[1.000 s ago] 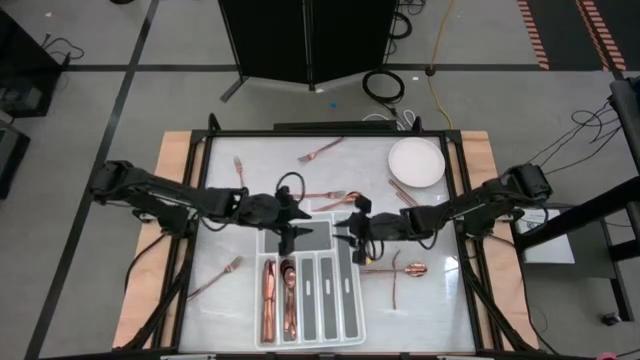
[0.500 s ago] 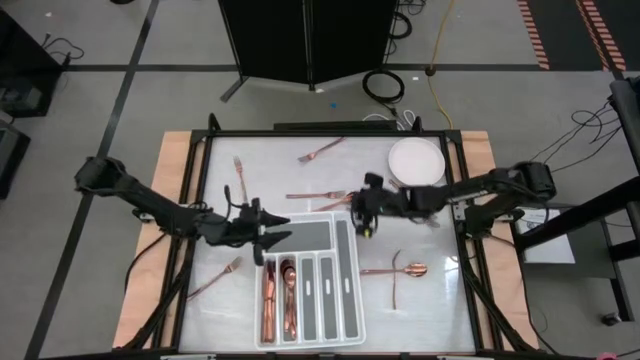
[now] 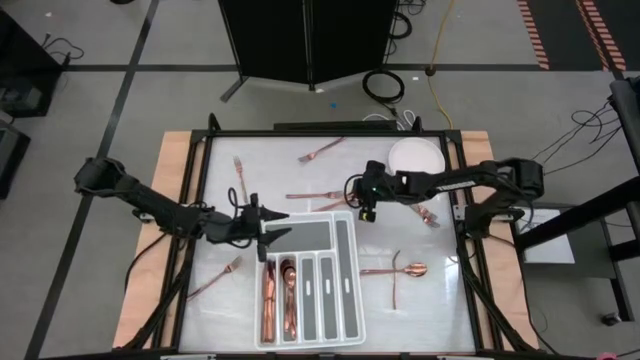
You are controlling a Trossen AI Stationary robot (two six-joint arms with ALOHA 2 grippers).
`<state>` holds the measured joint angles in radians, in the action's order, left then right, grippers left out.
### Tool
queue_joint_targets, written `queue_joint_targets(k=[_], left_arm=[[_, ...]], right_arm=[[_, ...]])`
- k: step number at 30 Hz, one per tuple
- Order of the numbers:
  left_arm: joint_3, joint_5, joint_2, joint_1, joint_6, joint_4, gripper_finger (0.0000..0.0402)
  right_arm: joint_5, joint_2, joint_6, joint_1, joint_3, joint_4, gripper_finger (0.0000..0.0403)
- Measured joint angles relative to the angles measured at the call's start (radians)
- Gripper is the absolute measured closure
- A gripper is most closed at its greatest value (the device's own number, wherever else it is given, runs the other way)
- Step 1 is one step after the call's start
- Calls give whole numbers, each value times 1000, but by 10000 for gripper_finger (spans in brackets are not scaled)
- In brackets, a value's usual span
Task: Sort silverware
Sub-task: Put the top spoon into the silverware tray
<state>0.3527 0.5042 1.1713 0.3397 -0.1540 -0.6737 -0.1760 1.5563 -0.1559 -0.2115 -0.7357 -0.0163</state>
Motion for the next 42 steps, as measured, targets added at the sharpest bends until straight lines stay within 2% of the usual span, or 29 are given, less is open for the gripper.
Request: queue_joint_targets(k=[6, 12, 16, 23, 33, 42], left_arm=[[0, -20, 0, -12, -16, 37, 217], [0, -31, 0, -24, -22, 35, 217], [1, -44, 0, -26, -21, 44, 217], [1, -46, 0, -50, -15, 47, 217], [1, -86, 0, -80, -22, 56, 217], [1, -85, 0, -80, -22, 56, 217]], right_arm=[[-5, 97, -43, 1, 1, 121, 282], [-20, 147, -40, 2, 7, 141, 282], [-106, 193, -64, 2, 12, 190, 282], [-106, 226, -36, 0, 10, 181, 282], [52, 227, 171, -47, 10, 168, 282], [91, 225, 267, -93, 8, 149, 282]])
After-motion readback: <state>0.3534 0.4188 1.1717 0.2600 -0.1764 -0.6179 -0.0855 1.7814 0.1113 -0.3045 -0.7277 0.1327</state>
